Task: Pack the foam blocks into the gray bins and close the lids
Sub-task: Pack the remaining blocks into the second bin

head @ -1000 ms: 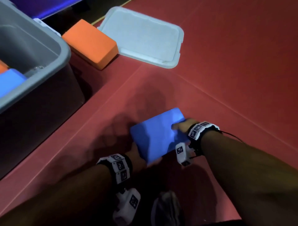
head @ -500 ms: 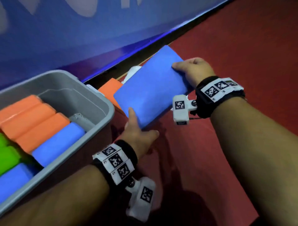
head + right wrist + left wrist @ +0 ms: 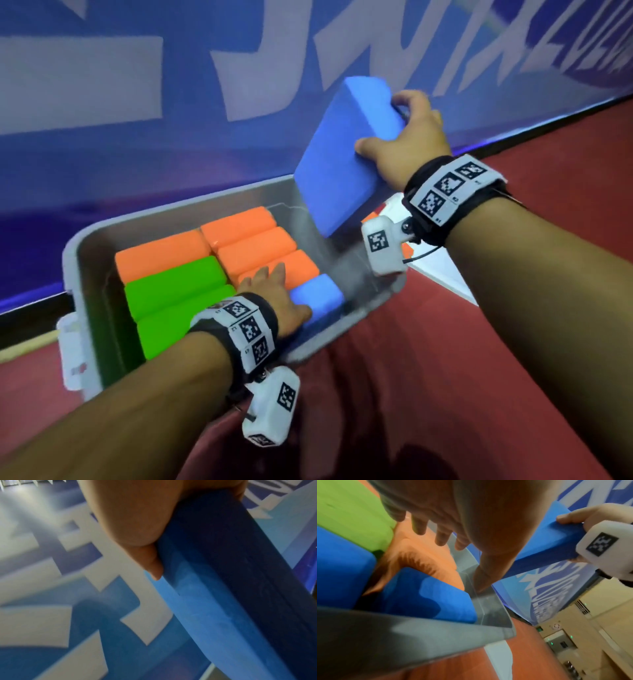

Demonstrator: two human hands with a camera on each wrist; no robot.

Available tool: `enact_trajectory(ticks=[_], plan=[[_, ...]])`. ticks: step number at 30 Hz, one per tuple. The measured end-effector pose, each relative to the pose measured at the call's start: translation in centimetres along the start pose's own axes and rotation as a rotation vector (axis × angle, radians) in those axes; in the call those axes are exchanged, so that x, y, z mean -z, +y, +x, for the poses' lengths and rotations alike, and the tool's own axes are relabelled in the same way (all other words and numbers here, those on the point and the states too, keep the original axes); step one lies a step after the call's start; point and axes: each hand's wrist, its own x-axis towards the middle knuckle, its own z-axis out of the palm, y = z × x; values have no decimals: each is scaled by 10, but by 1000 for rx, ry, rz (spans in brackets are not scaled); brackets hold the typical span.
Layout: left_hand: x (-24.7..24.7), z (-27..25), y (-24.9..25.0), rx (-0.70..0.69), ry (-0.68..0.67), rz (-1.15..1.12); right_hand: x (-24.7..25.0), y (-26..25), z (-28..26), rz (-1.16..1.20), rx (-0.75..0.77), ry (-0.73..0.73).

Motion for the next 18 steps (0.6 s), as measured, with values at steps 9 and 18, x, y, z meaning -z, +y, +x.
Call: enact_trajectory(ticks=[9, 18], plan=[[41, 21, -16, 27, -108, -239, -64, -18, 8, -412, 21, -254], [17, 83, -24, 60, -17, -63, -145, 68, 2, -427, -21, -431]])
